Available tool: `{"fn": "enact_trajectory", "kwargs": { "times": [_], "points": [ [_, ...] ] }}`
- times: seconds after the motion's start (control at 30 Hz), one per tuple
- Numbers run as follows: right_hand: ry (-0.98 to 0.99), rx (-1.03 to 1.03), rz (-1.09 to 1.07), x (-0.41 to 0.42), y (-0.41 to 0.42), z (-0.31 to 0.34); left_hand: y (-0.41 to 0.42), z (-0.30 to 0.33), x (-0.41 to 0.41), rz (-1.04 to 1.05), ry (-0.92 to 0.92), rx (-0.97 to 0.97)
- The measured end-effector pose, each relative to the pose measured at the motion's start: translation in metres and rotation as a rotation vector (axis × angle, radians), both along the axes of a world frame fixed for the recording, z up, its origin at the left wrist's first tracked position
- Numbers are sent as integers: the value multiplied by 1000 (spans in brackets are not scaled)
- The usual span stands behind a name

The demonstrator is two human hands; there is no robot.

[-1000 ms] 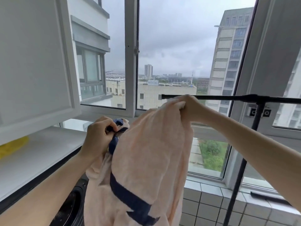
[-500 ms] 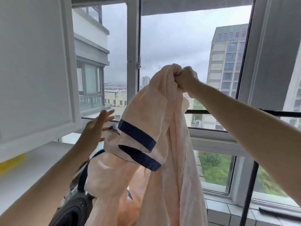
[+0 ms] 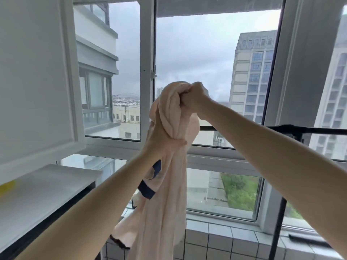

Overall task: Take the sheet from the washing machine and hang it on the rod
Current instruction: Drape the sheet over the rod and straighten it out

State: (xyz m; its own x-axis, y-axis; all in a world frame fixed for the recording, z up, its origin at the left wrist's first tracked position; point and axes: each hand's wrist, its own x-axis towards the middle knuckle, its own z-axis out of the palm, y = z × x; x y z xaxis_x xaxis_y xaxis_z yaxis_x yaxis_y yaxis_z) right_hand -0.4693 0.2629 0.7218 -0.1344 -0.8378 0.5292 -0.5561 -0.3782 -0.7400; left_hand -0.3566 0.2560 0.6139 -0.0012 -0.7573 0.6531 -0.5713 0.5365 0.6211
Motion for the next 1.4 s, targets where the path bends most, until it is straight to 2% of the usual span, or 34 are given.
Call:
{"fn": "enact_trajectory", "kwargs": {
  "times": [0.07, 0.17, 0.33, 0.4, 0.47, 0.57, 0.63, 0.73, 0.97, 1.17, 1.27, 1.4],
  "points": [
    [-38, 8, 11, 4, -1, 3, 5, -4, 6, 31, 57, -59],
    [-153, -5, 109, 3, -3, 12, 24, 7, 18, 133, 15, -252],
    [-323, -121, 328, -16, 13, 35, 26, 65, 15, 193, 37, -448],
    [-414, -72, 484, -26, 16, 30, 22, 85, 12, 202, 3, -476],
    [-471, 24, 539, -38, 17, 15, 17, 100, 6, 189, -30, -493],
    [-412, 95, 477, -48, 19, -21, 10, 117, -5, 193, -76, -464],
    [-268, 143, 416, -50, 19, -53, 7, 125, -10, 267, -104, -443],
    [-65, 242, 442, -40, 18, -103, 9, 132, -16, 358, -118, -425],
    [-62, 475, 410, -3, -5, -173, -4, 125, -13, 369, -62, -330],
    [-108, 369, 332, 8, -19, -192, -47, 98, 41, 398, 11, -265],
    [-138, 152, 276, 12, -12, -187, -69, 89, 74, 371, 44, -312],
    [-139, -128, 142, 16, 0, -145, -90, 90, 104, 305, 112, -399]
  ]
}}
